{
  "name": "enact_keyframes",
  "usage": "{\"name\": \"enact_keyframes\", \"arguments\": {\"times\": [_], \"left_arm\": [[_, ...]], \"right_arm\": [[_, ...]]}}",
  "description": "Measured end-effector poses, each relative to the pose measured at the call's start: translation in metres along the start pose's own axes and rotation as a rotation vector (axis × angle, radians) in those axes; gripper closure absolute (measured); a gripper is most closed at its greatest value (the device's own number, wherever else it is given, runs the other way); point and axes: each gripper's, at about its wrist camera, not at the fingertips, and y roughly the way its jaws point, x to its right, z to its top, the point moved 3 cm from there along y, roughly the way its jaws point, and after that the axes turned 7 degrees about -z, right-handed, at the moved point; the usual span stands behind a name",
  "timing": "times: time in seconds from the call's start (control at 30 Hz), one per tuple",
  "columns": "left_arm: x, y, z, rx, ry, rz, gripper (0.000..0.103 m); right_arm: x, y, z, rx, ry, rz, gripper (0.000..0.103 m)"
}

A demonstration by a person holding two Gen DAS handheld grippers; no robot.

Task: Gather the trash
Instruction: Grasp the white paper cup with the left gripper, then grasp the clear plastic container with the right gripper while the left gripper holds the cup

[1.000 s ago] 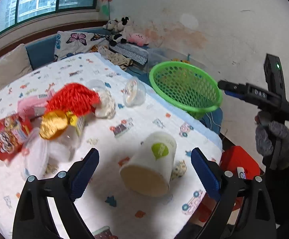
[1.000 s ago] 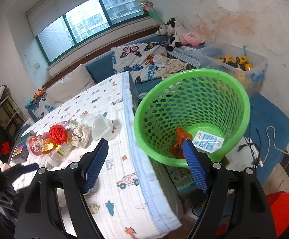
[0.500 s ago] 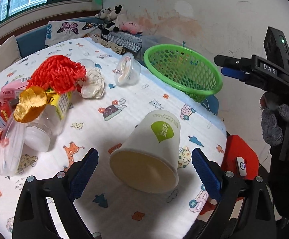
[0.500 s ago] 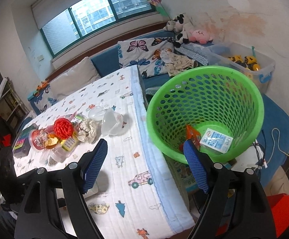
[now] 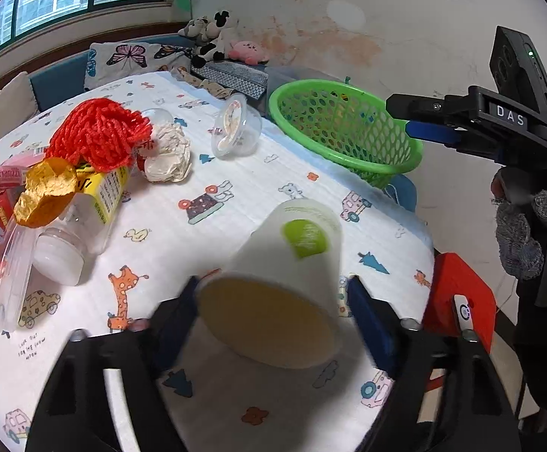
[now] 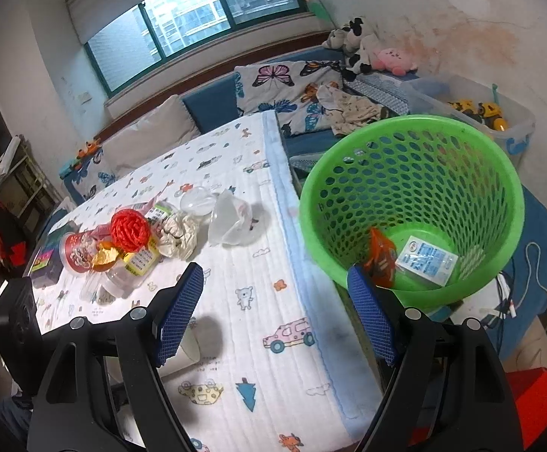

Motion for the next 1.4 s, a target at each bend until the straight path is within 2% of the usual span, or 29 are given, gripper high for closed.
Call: {"name": "enact_keyframes", "arguments": {"times": [0.43,0.73,0.97,1.23,1.4], "left_arm": [[-0.009,-0.027,0.003,0.053,-0.052,0.042,0.035],[-0.021,-0.059,0.009,0.116,-0.081,0.095,0.035],[-0.025,-0.069,0.009,0.132,-0.092,0.109,0.035],[-0.032,-0.075,0.009,0.141,-0.106,0.116,0.035],[-0.035,-0.074,0.007,0.135,-0.110,0.116,0.035]], "right_arm": [[-0.023,0.025,0.010,-0.028,-0.032,0.041,0.024],[-0.050,0.067,0.023,-0.085,-0.056,0.079,0.025],[-0.060,0.099,0.030,-0.126,-0.046,0.082,0.029],[-0.054,0.135,0.037,-0.179,0.017,0.075,0.040],[-0.048,0.150,0.037,-0.213,0.051,0.087,0.051]]}}
